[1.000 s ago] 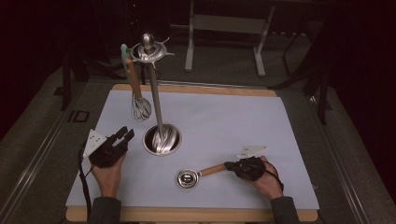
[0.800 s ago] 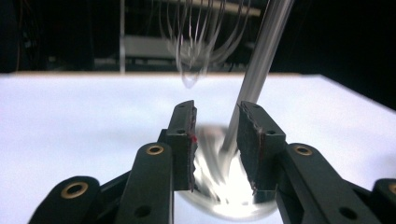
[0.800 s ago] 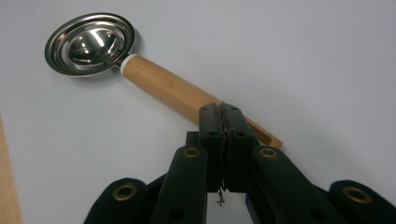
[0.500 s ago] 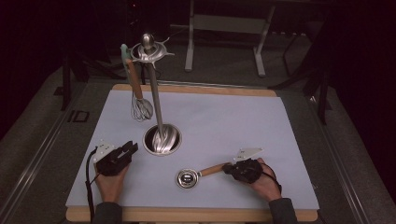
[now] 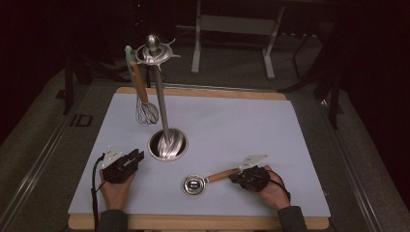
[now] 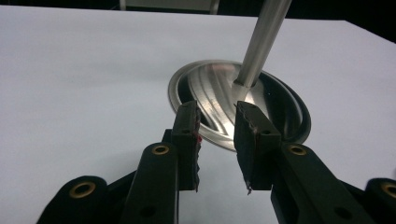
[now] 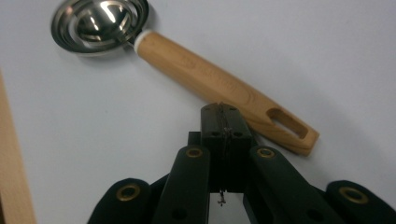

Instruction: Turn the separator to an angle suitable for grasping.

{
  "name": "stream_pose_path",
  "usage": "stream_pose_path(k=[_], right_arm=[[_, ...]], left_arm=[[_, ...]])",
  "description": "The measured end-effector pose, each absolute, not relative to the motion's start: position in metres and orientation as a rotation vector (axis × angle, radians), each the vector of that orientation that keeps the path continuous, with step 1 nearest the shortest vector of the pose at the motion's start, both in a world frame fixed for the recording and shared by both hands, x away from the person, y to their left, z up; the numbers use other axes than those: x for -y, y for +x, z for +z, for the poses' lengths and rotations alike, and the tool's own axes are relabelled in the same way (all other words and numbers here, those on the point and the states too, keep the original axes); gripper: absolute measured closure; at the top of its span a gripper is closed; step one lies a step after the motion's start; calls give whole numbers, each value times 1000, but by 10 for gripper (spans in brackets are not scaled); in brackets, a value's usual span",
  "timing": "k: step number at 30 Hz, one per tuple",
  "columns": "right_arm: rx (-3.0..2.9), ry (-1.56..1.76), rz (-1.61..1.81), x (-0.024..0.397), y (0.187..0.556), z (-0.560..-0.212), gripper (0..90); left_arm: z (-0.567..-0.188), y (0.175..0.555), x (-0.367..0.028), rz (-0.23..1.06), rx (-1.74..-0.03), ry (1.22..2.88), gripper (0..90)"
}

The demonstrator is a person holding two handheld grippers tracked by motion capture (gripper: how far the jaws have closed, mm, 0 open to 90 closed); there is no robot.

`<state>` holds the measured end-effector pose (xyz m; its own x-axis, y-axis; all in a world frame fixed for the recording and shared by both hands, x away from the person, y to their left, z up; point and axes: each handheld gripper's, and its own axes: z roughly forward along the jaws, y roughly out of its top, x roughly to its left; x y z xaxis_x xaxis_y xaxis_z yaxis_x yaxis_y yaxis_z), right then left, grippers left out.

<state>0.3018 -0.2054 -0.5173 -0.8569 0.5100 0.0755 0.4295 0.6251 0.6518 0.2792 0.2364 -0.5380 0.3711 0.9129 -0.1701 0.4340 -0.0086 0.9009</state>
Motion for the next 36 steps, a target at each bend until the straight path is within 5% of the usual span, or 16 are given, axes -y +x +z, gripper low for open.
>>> stream_pose_path(k=[36], right_arm=[[-2666, 929, 907, 133, 370, -520, 893]], left_arm=[[-539, 280, -235, 586, -1227, 1632, 694]])
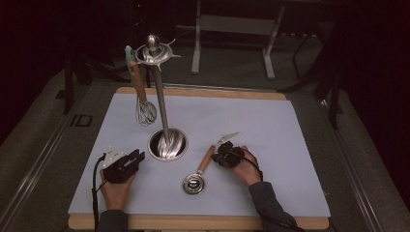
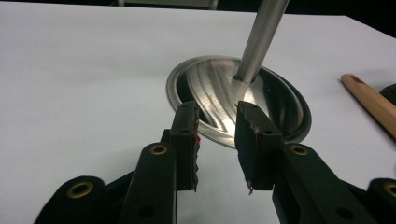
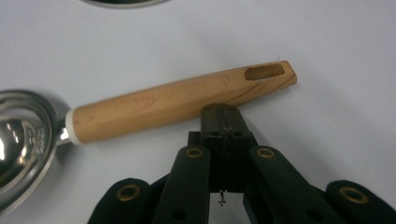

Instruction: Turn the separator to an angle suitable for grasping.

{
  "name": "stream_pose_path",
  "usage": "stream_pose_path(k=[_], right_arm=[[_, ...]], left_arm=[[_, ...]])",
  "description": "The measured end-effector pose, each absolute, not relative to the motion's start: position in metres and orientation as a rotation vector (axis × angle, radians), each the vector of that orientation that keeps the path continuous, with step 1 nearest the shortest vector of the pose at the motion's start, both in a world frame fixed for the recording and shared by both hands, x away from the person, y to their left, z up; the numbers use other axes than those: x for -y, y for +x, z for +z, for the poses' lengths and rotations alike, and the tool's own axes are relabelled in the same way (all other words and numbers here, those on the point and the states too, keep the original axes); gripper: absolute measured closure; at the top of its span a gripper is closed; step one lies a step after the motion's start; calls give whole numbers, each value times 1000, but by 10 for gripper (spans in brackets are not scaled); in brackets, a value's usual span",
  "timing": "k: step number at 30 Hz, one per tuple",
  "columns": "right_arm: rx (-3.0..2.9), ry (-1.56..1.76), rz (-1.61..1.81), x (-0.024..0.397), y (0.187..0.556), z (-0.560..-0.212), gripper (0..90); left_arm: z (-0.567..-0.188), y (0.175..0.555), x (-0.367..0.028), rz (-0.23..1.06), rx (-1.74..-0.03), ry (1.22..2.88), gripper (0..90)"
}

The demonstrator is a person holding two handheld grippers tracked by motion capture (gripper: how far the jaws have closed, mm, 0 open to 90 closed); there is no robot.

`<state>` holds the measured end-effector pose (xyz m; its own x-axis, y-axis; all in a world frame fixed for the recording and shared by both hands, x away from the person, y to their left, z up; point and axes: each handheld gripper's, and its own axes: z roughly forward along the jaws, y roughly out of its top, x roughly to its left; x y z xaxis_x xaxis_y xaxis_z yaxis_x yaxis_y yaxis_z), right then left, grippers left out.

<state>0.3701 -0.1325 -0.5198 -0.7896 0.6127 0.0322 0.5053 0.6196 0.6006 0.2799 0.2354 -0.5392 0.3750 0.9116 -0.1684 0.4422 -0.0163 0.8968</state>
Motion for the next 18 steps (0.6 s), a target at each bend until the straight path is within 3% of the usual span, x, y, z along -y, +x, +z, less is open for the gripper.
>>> stream_pose_path(k=[3, 12, 18], right_arm=[[-2670, 930, 908, 125, 371, -518, 857], [-2621, 1049, 1019, 115, 366, -508, 406], [-2603, 1107, 984, 102, 361, -514, 248]], left_arm=[[-539, 280, -236, 586, -1228, 1627, 691], [-539, 280, -236, 588, -1226, 1624, 691], [-539, 280, -236, 588, -1226, 1623, 691]])
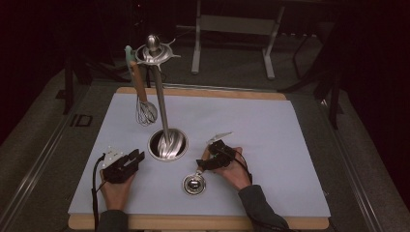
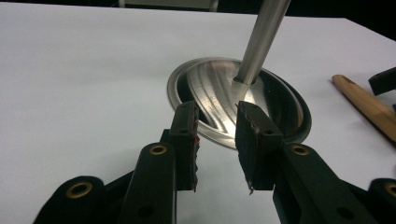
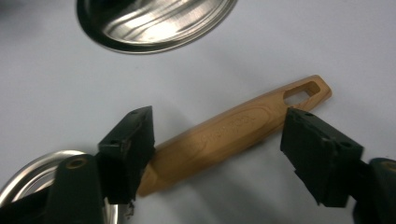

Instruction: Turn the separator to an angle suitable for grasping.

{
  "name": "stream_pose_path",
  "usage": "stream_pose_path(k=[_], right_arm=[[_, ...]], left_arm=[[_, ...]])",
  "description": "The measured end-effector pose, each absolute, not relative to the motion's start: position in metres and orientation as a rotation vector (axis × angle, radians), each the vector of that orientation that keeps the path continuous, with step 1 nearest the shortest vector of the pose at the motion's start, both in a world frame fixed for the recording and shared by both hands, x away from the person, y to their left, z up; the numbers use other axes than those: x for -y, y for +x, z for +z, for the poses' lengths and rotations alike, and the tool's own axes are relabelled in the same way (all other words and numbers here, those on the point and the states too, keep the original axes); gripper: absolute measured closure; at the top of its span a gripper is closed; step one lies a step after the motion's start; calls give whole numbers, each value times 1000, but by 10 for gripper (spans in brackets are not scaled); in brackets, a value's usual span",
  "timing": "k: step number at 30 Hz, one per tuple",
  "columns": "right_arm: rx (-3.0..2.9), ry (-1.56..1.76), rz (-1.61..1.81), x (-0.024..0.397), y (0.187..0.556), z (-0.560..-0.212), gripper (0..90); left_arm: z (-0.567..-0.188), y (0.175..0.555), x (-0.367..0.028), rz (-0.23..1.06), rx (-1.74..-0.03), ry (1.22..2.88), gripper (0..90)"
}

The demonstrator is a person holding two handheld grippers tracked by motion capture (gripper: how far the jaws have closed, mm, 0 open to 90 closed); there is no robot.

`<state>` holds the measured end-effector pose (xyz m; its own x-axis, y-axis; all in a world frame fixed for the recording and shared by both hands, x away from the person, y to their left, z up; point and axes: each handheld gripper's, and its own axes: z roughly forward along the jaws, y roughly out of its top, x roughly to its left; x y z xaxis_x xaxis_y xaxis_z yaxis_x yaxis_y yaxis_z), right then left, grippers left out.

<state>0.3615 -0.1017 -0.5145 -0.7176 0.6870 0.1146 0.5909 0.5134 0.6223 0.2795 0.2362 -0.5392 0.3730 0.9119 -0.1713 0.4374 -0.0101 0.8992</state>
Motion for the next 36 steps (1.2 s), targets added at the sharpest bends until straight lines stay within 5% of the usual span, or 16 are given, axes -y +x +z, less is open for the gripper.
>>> stream_pose_path(k=[9, 23, 36], right_arm=[[-2582, 1113, 877, 86, 355, -524, 168], [-2660, 1023, 794, 101, 353, -516, 535], [-2760, 917, 700, 129, 359, -510, 674]], left_arm=[[-539, 279, -237, 583, -1226, 1607, 691], [-539, 279, -237, 583, -1226, 1606, 690], [-539, 279, -237, 582, -1227, 1605, 686]])
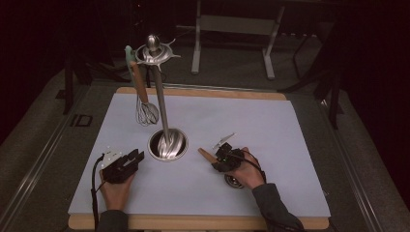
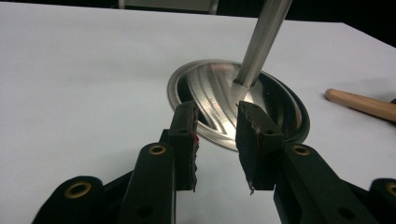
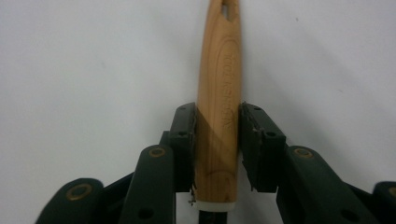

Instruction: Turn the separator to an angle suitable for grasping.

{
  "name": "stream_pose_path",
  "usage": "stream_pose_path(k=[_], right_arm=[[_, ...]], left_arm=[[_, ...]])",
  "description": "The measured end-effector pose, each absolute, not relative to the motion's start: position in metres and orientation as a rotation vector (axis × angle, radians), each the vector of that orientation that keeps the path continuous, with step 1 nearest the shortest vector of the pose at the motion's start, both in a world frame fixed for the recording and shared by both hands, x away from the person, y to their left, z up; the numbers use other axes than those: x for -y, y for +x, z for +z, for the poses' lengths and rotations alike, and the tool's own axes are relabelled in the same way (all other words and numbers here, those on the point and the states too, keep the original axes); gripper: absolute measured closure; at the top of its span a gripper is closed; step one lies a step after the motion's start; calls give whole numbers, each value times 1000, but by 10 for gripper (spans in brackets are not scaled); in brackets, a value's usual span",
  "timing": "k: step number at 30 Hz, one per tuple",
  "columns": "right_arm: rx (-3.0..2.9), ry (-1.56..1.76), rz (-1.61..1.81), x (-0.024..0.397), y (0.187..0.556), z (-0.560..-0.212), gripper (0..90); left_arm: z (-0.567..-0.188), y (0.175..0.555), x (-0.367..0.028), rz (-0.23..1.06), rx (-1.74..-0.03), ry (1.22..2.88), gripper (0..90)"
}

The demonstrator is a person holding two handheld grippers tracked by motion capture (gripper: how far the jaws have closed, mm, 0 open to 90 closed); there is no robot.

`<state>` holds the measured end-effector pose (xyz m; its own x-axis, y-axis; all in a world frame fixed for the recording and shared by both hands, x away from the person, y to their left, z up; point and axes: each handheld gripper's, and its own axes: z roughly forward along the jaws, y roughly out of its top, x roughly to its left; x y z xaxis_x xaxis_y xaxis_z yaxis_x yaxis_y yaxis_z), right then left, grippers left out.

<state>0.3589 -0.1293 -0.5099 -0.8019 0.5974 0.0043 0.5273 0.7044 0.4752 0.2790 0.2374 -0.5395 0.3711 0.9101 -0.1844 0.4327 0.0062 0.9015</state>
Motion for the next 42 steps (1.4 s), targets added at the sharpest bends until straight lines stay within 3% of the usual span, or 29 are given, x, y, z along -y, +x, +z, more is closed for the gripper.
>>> stream_pose_path(k=[14, 26, 42], right_arm=[[-2867, 916, 680, 150, 369, -505, 641], [-2985, 1102, 716, 168, 378, -501, 681], [-2973, 1083, 579, 154, 367, -499, 706]], left_arm=[[-540, 279, -237, 584, -1230, 1606, 679], [-540, 279, -237, 585, -1232, 1608, 674], [-540, 279, -237, 587, -1232, 1605, 673]])
